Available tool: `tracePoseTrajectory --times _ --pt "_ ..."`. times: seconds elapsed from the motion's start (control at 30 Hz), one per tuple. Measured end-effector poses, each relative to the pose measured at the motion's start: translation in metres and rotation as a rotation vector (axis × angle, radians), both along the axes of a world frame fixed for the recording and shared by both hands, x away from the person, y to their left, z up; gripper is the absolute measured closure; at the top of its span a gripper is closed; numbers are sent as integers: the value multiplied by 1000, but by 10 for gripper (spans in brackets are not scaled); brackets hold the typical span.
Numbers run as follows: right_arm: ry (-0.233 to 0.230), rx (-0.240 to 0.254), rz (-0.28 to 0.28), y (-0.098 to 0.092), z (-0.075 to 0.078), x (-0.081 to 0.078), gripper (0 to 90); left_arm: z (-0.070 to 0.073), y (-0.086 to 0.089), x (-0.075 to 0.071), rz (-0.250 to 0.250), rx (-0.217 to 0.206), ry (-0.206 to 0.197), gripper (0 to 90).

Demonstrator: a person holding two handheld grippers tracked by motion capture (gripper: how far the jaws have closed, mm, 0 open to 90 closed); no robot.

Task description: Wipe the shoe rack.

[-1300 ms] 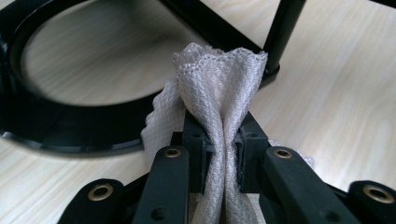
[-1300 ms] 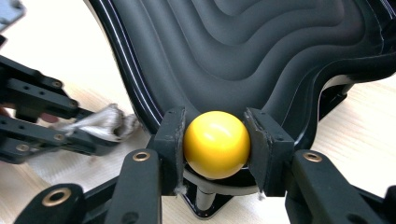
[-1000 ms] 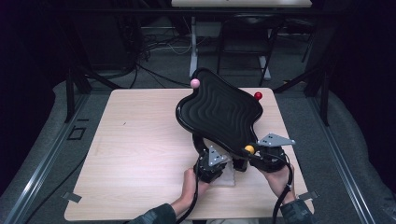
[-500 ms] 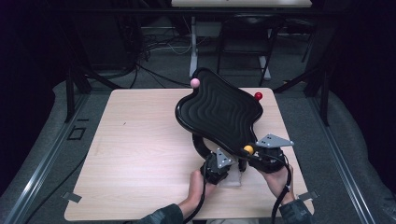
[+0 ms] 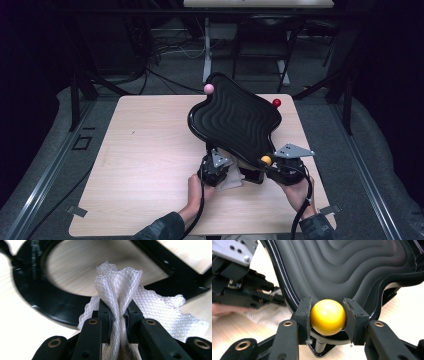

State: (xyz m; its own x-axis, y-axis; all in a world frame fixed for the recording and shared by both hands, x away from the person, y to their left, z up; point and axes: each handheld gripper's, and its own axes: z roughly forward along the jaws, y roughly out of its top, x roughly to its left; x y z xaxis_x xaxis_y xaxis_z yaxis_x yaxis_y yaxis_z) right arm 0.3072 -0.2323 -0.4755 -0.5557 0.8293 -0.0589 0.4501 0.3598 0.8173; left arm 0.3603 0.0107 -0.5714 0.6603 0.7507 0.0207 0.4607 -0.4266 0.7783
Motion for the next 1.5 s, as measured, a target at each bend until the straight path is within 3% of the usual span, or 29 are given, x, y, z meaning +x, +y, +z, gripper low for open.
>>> tracePoseTrajectory --times 0.3,0.9,0.97,1.0,1.17,1.37,1.5 --pt "0 0 0 0 0 0 598 0 17 16 58 16 -13 785" --pt "0 0 0 0 0 0 598 -3 42 46 176 -53 -20 784" --pt "0 0 0 0 0 0 598 -1 45 50 174 -34 -24 784" --pt "0 0 1 0 0 0 598 -2 44 51 191 -54 -27 784" --pt "0 1 0 0 0 0 598 -1 51 59 218 -50 -21 784" --pt "-1 1 1 0 0 0 598 -3 57 69 222 -53 -6 786" --pt "-1 1 1 0 0 0 598 -3 56 67 205 -66 3 791"
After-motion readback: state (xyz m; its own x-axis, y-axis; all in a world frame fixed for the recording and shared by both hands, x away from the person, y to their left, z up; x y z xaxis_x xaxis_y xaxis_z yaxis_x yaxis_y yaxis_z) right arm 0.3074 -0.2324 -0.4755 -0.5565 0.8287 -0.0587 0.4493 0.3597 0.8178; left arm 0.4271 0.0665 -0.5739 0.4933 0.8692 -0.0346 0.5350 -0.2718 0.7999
